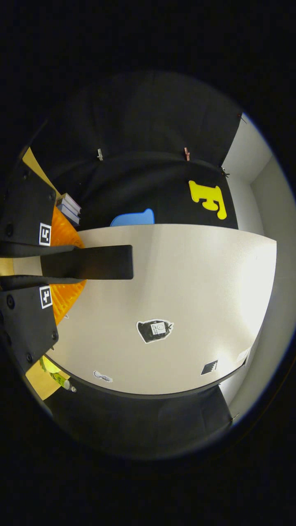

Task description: Open the shoe cabinet door, grab the shoes and put them into the shoe cabinet, then close the shoe cabinet door.

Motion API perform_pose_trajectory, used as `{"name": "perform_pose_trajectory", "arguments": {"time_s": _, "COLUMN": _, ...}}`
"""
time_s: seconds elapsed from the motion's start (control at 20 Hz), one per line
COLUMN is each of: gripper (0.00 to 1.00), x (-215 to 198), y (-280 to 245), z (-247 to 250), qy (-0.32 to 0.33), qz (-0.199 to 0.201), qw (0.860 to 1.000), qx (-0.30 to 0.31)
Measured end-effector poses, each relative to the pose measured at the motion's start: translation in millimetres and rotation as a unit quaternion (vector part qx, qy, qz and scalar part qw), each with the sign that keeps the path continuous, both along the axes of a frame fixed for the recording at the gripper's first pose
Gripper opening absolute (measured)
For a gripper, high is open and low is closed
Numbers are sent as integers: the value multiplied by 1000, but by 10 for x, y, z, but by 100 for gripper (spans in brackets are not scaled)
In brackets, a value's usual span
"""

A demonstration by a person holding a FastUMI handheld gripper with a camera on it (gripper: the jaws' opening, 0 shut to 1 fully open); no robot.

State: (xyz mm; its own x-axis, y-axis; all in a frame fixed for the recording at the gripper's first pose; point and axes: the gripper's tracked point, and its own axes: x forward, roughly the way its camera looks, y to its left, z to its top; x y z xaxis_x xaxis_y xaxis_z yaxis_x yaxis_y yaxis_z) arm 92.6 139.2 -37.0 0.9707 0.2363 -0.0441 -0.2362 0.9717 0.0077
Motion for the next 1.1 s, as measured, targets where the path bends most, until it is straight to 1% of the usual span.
{"name": "perform_pose_trajectory", "arguments": {"time_s": 0.2, "gripper": 20, "x": -290, "y": -222, "z": 35, "qy": -9, "qz": 10, "qw": 1000, "qx": 6}}
{"name": "perform_pose_trajectory", "arguments": {"time_s": 0.45, "gripper": 20, "x": -536, "y": -514, "z": 44, "qy": 2, "qz": 12, "qw": 1000, "qx": 20}}
{"name": "perform_pose_trajectory", "arguments": {"time_s": 0.85, "gripper": 20, "x": -891, "y": -1104, "z": 43, "qy": 20, "qz": -21, "qw": 999, "qx": 28}}
{"name": "perform_pose_trajectory", "arguments": {"time_s": 1.1, "gripper": 19, "x": -1017, "y": -1493, "z": 67, "qy": 21, "qz": -57, "qw": 998, "qx": 34}}
